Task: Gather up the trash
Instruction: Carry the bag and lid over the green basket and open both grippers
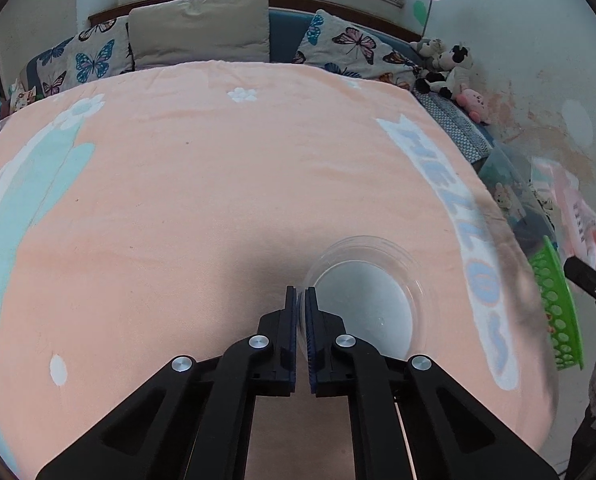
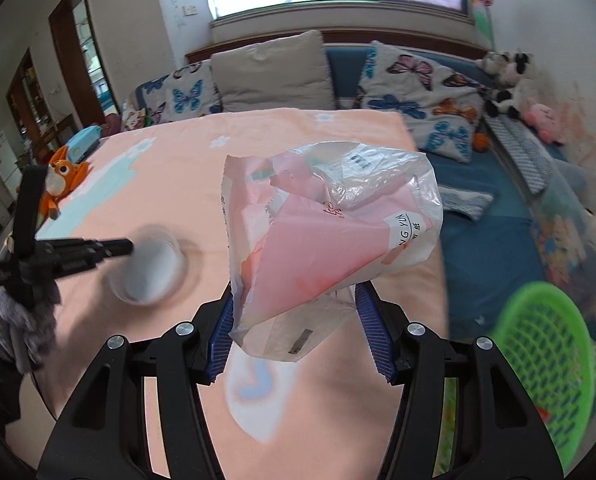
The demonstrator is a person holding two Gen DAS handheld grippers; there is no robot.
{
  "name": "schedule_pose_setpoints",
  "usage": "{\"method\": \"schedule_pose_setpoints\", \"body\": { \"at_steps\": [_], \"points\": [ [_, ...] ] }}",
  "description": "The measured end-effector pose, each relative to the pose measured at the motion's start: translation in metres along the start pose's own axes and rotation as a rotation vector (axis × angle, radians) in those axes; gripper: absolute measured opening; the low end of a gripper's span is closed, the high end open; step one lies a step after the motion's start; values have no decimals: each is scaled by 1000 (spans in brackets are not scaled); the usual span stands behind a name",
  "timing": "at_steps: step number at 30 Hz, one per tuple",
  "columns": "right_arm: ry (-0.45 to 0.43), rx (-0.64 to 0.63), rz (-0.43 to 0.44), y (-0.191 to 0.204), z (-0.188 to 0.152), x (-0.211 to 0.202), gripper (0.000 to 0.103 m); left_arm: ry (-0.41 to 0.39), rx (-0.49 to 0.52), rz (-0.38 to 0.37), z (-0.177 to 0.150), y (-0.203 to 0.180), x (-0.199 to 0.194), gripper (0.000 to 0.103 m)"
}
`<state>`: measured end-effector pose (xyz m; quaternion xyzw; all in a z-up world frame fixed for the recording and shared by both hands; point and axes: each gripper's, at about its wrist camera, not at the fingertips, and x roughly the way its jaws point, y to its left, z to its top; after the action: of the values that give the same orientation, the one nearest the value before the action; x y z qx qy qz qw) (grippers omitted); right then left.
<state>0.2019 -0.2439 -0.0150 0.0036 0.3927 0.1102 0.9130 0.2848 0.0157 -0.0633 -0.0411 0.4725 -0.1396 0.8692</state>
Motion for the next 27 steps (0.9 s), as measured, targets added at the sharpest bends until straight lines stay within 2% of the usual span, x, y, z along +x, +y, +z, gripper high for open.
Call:
{"method": "schedule_pose_setpoints", "body": {
  "at_steps": [8, 16, 20, 23, 27],
  "points": [
    [-26, 66, -104, -50, -45, -52, 58, -25, 43, -72, -5, -38, -29, 4],
    [-33, 185, -221, -115, -85, -99, 58, -58, 152, -150, -2, -108, -51, 4],
    [-20, 224, -247, -139, -96, -108, 63, -60, 196, -196, 0, -146, -52, 4],
    [-14, 247, -253, -153, -103, -109, 72, -54, 229, -222, 3, -172, -49, 4],
    [-25, 271, -259, -163, -107, -111, 76, -53, 274, -250, 5, -206, -48, 4]
  ]
}}
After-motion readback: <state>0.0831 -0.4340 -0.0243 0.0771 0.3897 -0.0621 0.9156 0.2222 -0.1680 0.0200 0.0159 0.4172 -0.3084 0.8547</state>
